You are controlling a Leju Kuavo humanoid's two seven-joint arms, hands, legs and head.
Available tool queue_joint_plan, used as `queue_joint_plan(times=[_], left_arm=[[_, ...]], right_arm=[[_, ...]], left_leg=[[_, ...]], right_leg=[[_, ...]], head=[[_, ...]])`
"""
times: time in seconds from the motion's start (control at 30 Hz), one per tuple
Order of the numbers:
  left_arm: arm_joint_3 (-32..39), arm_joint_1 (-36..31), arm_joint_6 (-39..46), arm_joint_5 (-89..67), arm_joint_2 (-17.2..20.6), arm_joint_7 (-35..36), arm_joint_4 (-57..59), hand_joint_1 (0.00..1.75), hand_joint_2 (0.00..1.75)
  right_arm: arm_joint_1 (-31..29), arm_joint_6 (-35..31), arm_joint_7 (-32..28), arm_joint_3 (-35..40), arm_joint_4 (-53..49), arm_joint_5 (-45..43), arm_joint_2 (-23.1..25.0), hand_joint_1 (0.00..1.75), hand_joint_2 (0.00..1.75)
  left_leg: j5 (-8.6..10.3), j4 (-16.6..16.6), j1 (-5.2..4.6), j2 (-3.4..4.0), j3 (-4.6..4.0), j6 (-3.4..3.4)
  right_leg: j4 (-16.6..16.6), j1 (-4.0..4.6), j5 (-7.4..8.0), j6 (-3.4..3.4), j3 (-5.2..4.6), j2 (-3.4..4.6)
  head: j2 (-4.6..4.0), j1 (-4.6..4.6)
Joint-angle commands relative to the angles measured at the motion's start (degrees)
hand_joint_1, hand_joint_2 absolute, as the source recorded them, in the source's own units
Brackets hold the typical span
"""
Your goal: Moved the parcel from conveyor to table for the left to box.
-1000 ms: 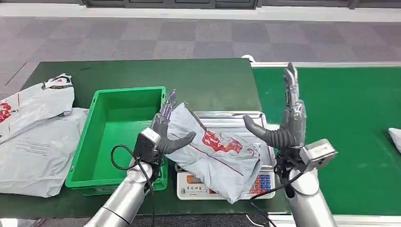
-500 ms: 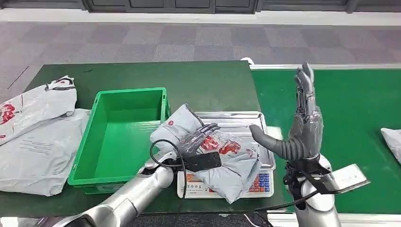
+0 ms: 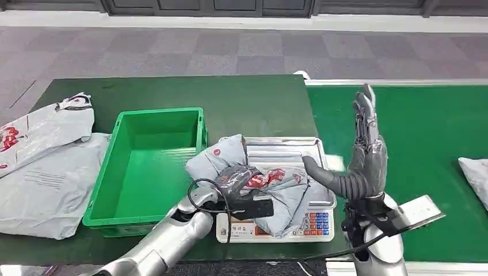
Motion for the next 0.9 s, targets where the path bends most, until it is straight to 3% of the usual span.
queue_joint_plan(times=[0.03, 0.07, 0.1, 0.13, 0.17, 0.2, 0.23, 0.33, 0.4, 0.5, 0.57, 0.77, 0.83, 0.87, 0.9], left_arm=[[8.2, 9.6, 0.4, 7.7, 2.5, -10.8, -12.5, 1.75, 1.75], [10.8, 12.1, 2.4, 12.3, 2.3, -16.9, -18.6, 1.75, 1.75], [11.1, 13.4, 1.4, 14.0, 2.7, -16.9, -22.6, 1.75, 1.75], [13.1, 16.0, 2.7, 19.6, 2.3, -22.4, -29.5, 1.75, 1.75], [13.0, 17.3, 2.2, 21.2, 2.6, -21.5, -33.2, 1.75, 1.75], [13.0, 18.3, 0.7, 24.4, 3.0, -21.8, -36.2, 1.75, 1.75], [14.6, 20.3, 3.2, 30.2, 2.0, -27.1, -41.5, 1.75, 1.75], [12.8, 22.1, 12.7, 36.4, 4.2, -27.4, -54.1, 1.75, 1.75], [11.1, 21.5, 24.6, 33.9, 6.8, -27.4, -59.0, 1.75, 1.75], [12.6, 18.2, 35.1, 22.9, 9.0, -27.4, -53.7, 1.75, 1.75], [16.3, 16.9, 34.0, 20.6, 7.4, -27.1, -51.9, 1.75, 1.75], [18.1, 16.3, 34.6, 18.2, 6.3, -27.1, -50.0, 1.75, 1.75], [19.9, 13.9, 38.3, 8.5, 6.5, -21.1, -46.5, 1.75, 1.75], [22.0, 11.6, 36.5, 1.2, 6.8, -11.0, -41.2, 1.75, 1.75], [23.7, 10.0, 33.7, 0.3, 6.8, -5.9, -37.6, 1.75, 1.75]], right_arm=[[0.9, 1.6, 0.6, -4.8, 1.5, -0.6, 1.9, 0.00, 1.75], [0.6, 2.2, 1.0, -4.8, 2.1, -1.4, 1.8, 0.00, 1.75], [0.2, 2.3, 1.0, -4.6, 2.8, -1.3, 1.8, 0.00, 1.75], [-0.4, 2.4, 1.0, -4.0, 3.5, -1.4, 1.6, 0.00, 1.75], [-0.6, 2.3, 1.0, -3.8, 3.7, -1.5, 1.7, 0.00, 1.75], [-0.8, 2.1, 1.0, -3.6, 4.0, -1.7, 1.6, 0.00, 1.75], [-1.0, 1.8, 1.1, -3.4, 4.4, -2.1, 1.6, 0.00, 1.75], [-1.5, 0.7, 0.9, -2.6, 5.6, -2.9, 0.9, 0.00, 1.75], [-1.2, -0.2, 0.1, -2.4, 6.3, -3.6, 0.7, 0.00, 1.75], [-0.7, -0.8, -1.0, -2.0, 5.7, -4.4, 1.1, 0.00, 1.75], [-0.7, -1.2, -1.4, -2.1, 4.7, -4.5, 1.4, 0.00, 1.75], [-0.8, -1.3, -1.2, -2.3, 4.2, -4.5, 1.6, 0.00, 1.75], [-0.9, -1.3, -1.2, -2.7, 3.6, -4.5, 2.4, 0.00, 1.75], [-1.2, -1.3, -1.4, -2.9, 3.3, -4.1, 2.9, 0.00, 1.75], [-1.4, -1.4, -1.2, -3.0, 3.0, -3.7, 3.0, 0.00, 1.75]], left_leg=[[0.18, -0.2, -0.01, 0.14, -0.28, -0.07], [0.16, -0.2, 0.02, 0.15, -0.31, -0.08], [0.14, -0.1, 0.01, 0.18, -0.31, -0.07], [0.09, -0.1, -0.04, 0.13, -0.14, -0.06], [0.20, -0.1, 0.00, 0.21, -0.51, -0.08], [0.12, -0.2, 0.01, 0.28, -0.29, -0.08], [0.08, 0.0, 0.06, 0.49, -0.55, -0.14], [0.23, 0.0, 0.08, 0.28, -0.31, -0.08], [0.24, 0.0, 0.09, 0.45, -0.56, -0.20], [0.28, -0.1, 0.12, 0.31, -0.55, -0.26], [0.35, -0.1, 0.05, 0.08, -0.59, -0.22], [0.38, 0.0, 0.04, 0.08, -0.69, -0.19], [0.40, -0.1, 0.06, 0.05, -0.70, -0.21], [0.45, -0.1, 0.05, 0.02, -0.70, -0.22], [0.44, -0.1, 0.03, -0.04, -0.68, -0.22]], right_leg=[[-0.2, -0.01, 0.23, -0.03, -0.35, 0.18], [-0.2, 0.01, 0.20, -0.06, -0.38, 0.18], [-0.1, 0.00, 0.19, -0.05, -0.39, 0.22], [-0.1, -0.04, 0.10, -0.06, -0.22, 0.15], [-0.1, 0.00, 0.25, -0.06, -0.58, 0.22], [-0.1, 0.01, 0.14, -0.10, -0.40, 0.27], [0.0, 0.06, 0.21, -0.12, -0.76, 0.46], [-0.1, 0.09, 0.25, -0.06, -0.94, 0.31], [0.1, 0.09, 0.33, -0.14, -1.24, 0.52], [-0.1, 0.13, 0.35, -0.20, -1.25, 0.41], [0.1, 0.07, 0.31, -0.18, -1.22, 0.17], [0.1, 0.05, 0.31, -0.16, -1.32, 0.14], [0.0, 0.07, 0.35, -0.17, -1.32, 0.15], [0.0, 0.06, 0.38, -0.18, -1.33, 0.11], [0.1, 0.05, 0.34, -0.18, -1.31, 0.04]], head=[[0.00, 0.02], [0.00, 0.00], [0.00, 0.02], [0.00, 0.02], [0.00, 0.02], [0.00, 0.02], [0.00, -0.02], [0.00, 0.00], [-0.02, 0.00], [0.00, 0.00], [0.00, 0.00], [0.00, 0.00], [0.00, 0.00], [-0.02, 0.00], [0.00, 0.00]])
